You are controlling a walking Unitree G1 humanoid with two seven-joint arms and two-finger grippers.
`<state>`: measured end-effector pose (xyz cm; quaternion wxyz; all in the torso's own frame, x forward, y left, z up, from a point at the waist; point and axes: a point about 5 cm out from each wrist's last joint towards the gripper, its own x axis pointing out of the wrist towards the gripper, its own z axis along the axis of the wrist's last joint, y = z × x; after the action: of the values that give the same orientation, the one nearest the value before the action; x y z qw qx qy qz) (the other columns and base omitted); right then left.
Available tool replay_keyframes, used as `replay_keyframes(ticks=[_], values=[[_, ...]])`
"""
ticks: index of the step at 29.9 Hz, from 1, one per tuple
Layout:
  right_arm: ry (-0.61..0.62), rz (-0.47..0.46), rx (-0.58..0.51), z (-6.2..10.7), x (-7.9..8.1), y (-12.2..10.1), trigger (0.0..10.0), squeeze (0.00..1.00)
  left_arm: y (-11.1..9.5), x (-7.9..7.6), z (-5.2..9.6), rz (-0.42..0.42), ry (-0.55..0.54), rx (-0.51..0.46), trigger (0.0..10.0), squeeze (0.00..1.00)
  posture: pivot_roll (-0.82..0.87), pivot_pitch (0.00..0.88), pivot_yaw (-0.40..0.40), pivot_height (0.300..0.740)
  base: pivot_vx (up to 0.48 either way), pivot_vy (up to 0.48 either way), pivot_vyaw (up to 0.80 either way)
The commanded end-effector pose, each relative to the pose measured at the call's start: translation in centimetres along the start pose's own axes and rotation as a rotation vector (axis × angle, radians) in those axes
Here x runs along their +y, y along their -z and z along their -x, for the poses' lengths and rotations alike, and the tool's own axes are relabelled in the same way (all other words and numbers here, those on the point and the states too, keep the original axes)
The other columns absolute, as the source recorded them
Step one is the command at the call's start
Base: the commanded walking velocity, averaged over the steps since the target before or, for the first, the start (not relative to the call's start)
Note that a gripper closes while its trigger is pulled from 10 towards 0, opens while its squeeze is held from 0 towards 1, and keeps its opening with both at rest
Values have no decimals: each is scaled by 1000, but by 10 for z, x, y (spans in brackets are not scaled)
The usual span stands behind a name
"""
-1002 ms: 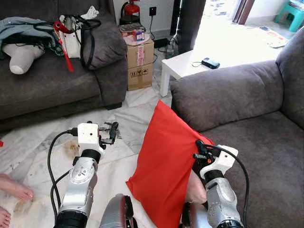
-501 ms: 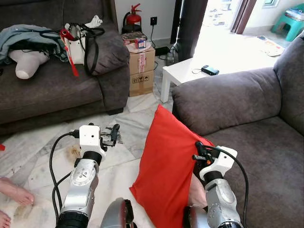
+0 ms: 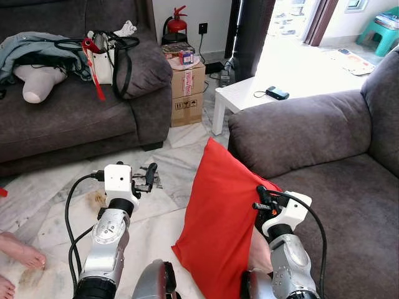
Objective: Move the pillow to the sofa from floor
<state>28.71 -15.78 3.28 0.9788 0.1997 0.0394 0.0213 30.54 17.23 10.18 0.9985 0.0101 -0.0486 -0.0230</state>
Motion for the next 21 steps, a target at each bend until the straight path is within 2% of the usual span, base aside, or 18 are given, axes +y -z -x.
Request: replay_keyframes(ticks=[1,11,21], values=[[-27,31,-136,-10,3,-31,10000,0,1,-2,-1,1,6,-3,10000,0,-11,52,-14,678,0,0,0],[-25,30,-135,-11,4,-31,10000,0,0,-4,-1,4,8,-4,10000,0,-10,65,-15,740,0,0,0],[-24,28,-129,-11,4,-31,10000,0,0,-4,-2,5,6,-4,10000,0,-8,71,-15,740,0,0,0]])
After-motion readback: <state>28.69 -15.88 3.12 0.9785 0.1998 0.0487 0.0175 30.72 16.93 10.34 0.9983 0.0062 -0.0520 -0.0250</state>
